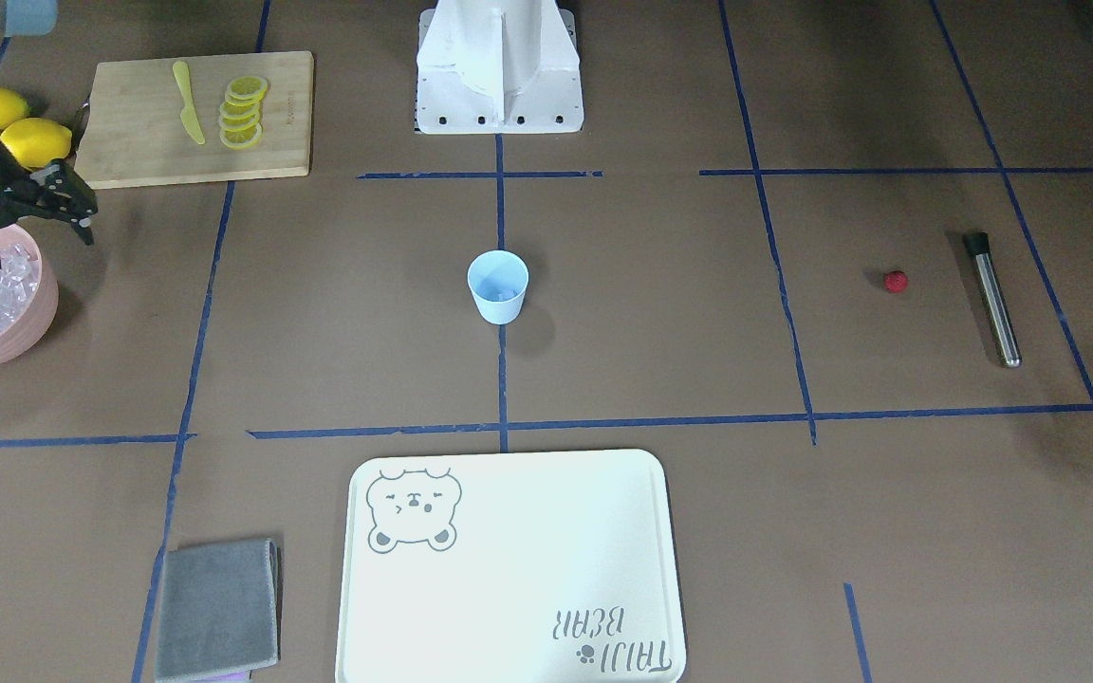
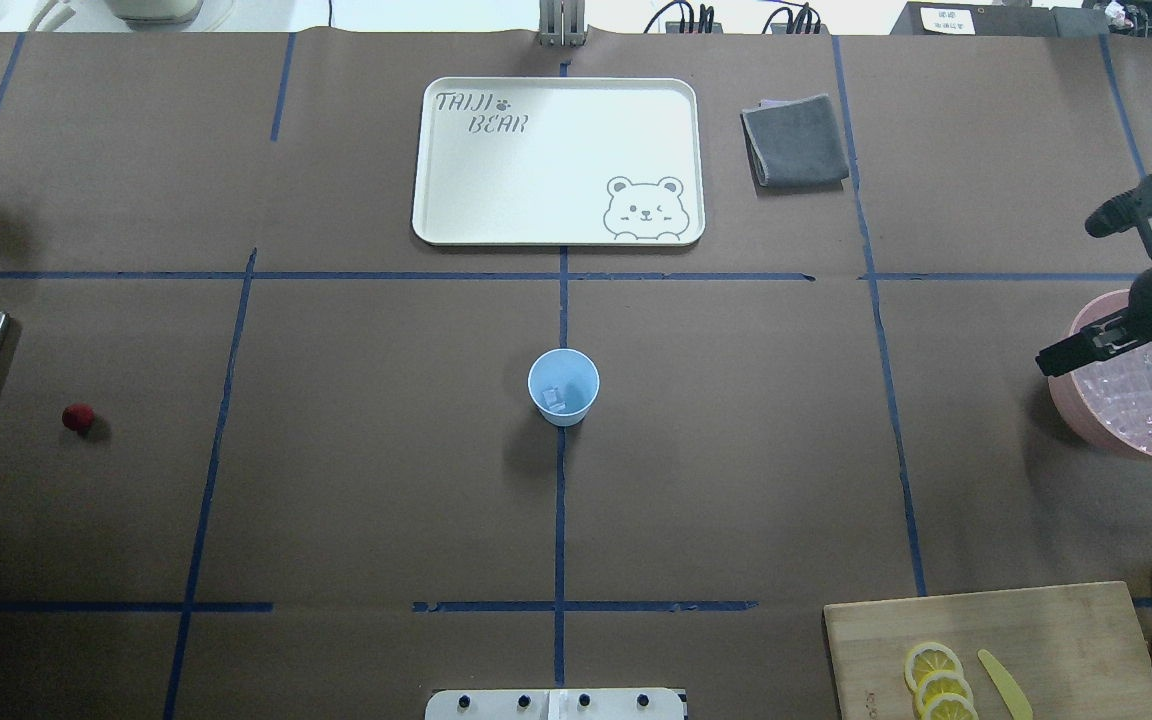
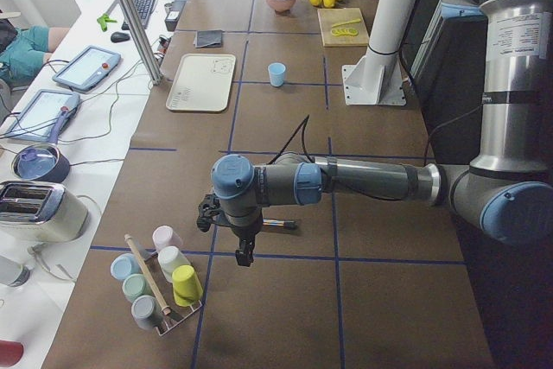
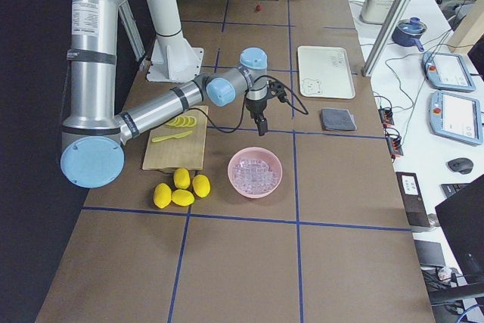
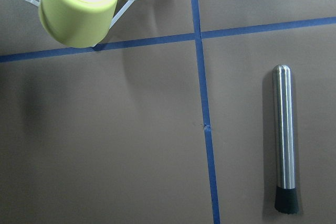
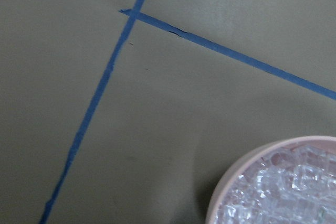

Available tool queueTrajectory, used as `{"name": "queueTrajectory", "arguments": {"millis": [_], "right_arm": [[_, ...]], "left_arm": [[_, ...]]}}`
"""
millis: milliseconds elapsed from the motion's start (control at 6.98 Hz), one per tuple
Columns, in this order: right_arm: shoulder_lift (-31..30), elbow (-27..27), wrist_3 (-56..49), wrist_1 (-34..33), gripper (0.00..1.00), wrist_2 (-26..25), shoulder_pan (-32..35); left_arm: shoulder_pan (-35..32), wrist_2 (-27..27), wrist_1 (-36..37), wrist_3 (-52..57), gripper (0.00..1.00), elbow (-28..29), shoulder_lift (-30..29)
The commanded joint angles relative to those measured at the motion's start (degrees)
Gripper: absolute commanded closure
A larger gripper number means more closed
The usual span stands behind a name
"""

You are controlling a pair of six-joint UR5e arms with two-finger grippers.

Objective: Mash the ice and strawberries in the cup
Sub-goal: 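Move the right gripper back down into the ice bowl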

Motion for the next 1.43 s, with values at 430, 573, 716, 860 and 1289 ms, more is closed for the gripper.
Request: {"name": "queueTrajectory", "arguments": {"millis": [430,573,716,860,1289], "right_arm": [[-8.9,-10.1,-3.1,15.5,0.10,2.3,3.9],[-8.9,-11.7,-4.3,15.6,0.12,2.2,4.0],[-8.9,-11.9,-4.4,15.5,0.13,2.2,4.3],[-8.9,-12.0,-4.4,15.5,0.15,1.8,4.3],[-8.1,-13.5,-4.2,15.6,0.29,1.7,4.2]], "left_arm": [[0.0,-0.1,-0.1,0.0,0.00,0.0,0.0],[0.0,-0.1,-0.1,0.0,0.00,0.0,0.0],[0.0,-0.1,-0.1,0.0,0.00,-0.1,0.0],[0.0,-0.1,-0.1,0.0,0.00,0.0,0.0],[0.0,-0.1,-0.1,0.0,0.00,-0.2,0.0]]}}
